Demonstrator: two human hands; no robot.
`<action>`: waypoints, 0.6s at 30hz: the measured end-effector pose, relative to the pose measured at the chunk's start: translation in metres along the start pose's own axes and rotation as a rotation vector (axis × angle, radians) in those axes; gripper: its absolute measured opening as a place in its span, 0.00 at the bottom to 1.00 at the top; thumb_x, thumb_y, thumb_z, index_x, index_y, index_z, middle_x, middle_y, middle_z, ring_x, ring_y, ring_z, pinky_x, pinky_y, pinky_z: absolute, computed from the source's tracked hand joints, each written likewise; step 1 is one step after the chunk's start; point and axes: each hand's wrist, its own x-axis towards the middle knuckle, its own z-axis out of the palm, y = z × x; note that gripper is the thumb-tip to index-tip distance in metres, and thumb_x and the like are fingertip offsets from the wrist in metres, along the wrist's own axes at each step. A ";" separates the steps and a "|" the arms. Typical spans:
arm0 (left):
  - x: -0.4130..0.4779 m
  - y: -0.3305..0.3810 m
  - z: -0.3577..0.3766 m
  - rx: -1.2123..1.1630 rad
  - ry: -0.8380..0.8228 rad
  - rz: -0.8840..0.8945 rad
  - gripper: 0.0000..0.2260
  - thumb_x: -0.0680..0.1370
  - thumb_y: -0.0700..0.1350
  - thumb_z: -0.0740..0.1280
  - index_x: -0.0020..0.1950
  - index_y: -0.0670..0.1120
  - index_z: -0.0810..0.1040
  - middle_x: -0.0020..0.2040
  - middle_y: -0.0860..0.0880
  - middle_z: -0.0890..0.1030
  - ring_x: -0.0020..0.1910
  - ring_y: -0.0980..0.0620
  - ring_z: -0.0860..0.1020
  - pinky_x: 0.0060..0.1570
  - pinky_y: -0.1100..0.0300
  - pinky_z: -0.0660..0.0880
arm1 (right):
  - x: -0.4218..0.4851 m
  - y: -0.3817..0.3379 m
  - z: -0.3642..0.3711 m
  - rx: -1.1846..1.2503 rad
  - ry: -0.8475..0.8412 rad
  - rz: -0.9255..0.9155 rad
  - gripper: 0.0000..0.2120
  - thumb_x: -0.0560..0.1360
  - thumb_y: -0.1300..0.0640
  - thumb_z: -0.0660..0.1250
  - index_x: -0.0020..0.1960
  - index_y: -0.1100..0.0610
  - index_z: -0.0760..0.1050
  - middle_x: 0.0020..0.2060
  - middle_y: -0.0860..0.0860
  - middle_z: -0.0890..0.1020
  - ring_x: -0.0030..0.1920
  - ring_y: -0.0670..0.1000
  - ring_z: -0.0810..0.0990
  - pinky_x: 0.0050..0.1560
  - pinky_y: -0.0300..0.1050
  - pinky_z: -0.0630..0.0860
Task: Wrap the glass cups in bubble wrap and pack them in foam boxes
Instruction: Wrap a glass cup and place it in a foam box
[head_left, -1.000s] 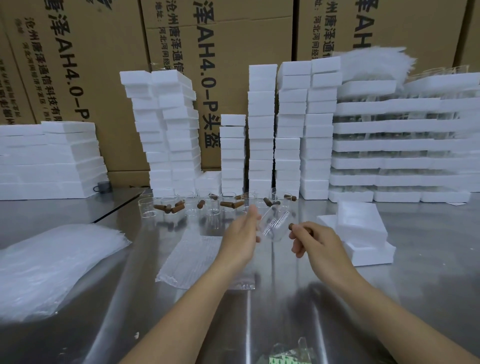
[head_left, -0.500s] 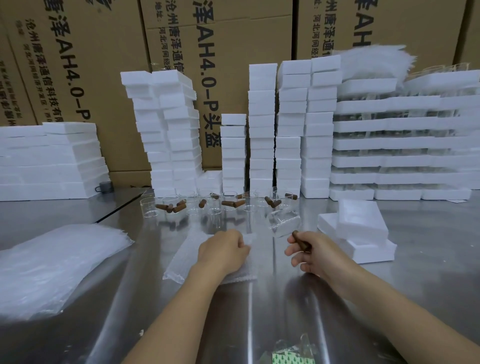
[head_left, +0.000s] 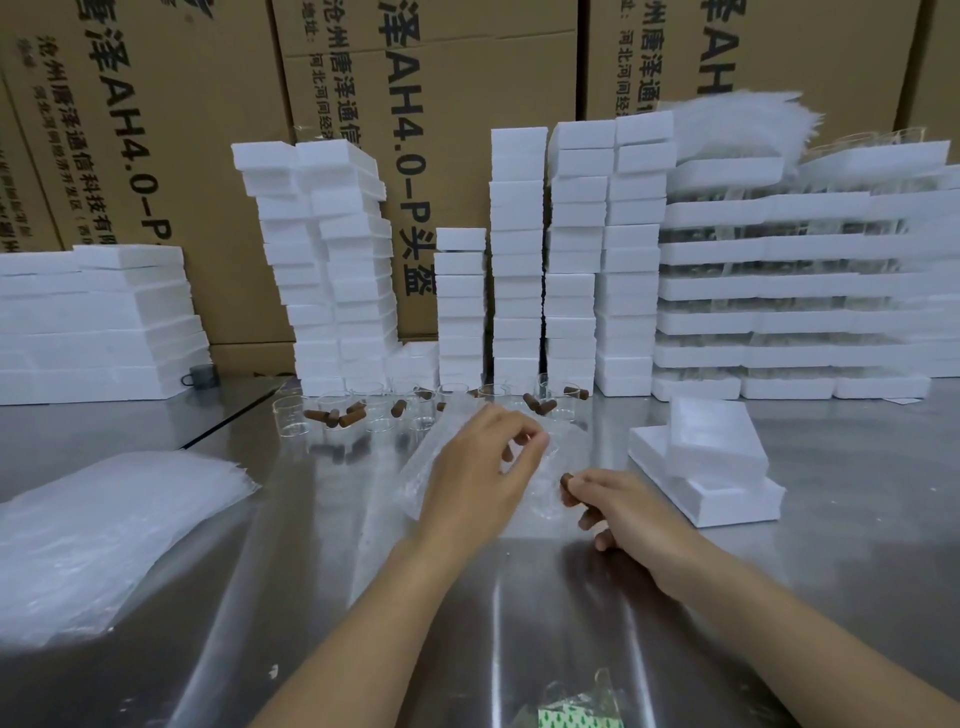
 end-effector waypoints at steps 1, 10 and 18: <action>-0.002 0.003 0.002 0.014 -0.016 0.041 0.06 0.85 0.57 0.67 0.52 0.59 0.81 0.50 0.62 0.76 0.48 0.59 0.78 0.45 0.68 0.73 | 0.000 0.000 0.000 -0.024 0.015 -0.014 0.13 0.83 0.50 0.67 0.45 0.53 0.86 0.39 0.43 0.83 0.37 0.44 0.77 0.39 0.42 0.71; -0.010 0.024 0.016 0.000 -0.105 0.278 0.08 0.83 0.58 0.71 0.51 0.56 0.85 0.43 0.59 0.80 0.44 0.58 0.78 0.46 0.56 0.77 | -0.002 0.000 -0.005 0.062 -0.006 -0.010 0.11 0.67 0.56 0.62 0.43 0.56 0.82 0.37 0.50 0.79 0.40 0.51 0.72 0.41 0.48 0.68; 0.008 0.005 -0.005 -0.143 0.278 -0.082 0.18 0.77 0.52 0.79 0.65 0.62 0.78 0.59 0.63 0.76 0.62 0.57 0.76 0.61 0.58 0.75 | 0.010 0.016 -0.013 0.127 0.064 0.077 0.05 0.78 0.65 0.67 0.50 0.56 0.78 0.33 0.54 0.71 0.33 0.49 0.65 0.34 0.43 0.62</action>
